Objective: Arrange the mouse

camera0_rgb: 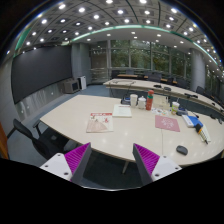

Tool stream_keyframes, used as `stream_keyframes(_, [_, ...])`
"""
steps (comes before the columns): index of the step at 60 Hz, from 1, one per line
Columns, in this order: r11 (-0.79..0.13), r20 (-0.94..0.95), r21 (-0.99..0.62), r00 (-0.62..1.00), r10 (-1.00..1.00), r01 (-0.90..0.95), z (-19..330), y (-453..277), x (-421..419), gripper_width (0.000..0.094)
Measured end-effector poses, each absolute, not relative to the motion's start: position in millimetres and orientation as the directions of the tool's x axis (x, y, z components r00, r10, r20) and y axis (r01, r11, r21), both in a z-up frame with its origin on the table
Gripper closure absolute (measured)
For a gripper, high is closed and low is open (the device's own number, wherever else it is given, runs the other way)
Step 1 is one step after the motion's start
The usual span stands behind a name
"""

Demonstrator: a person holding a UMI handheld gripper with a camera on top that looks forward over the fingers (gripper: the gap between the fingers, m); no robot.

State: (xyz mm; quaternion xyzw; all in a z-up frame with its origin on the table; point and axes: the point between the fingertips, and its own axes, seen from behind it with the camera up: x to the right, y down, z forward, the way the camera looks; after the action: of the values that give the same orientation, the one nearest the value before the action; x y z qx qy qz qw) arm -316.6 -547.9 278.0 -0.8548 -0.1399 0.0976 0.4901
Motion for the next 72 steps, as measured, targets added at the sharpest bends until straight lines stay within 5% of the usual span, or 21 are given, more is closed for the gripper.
stream_keyframes(13, [-0.532, -0.029, -0.841, 0.972, 0.232, 0.102, 242, -528, -253, 0.0079])
stream_keyframes(49, [-0.629, 0.108, -0.774, 0.994, -0.024, 0.069, 34, -372, 96, 0.0082])
stream_keyframes(72, [-0.629, 0.104, -0.770, 0.994, 0.042, 0.107, -7, -290, 139, 0.0081])
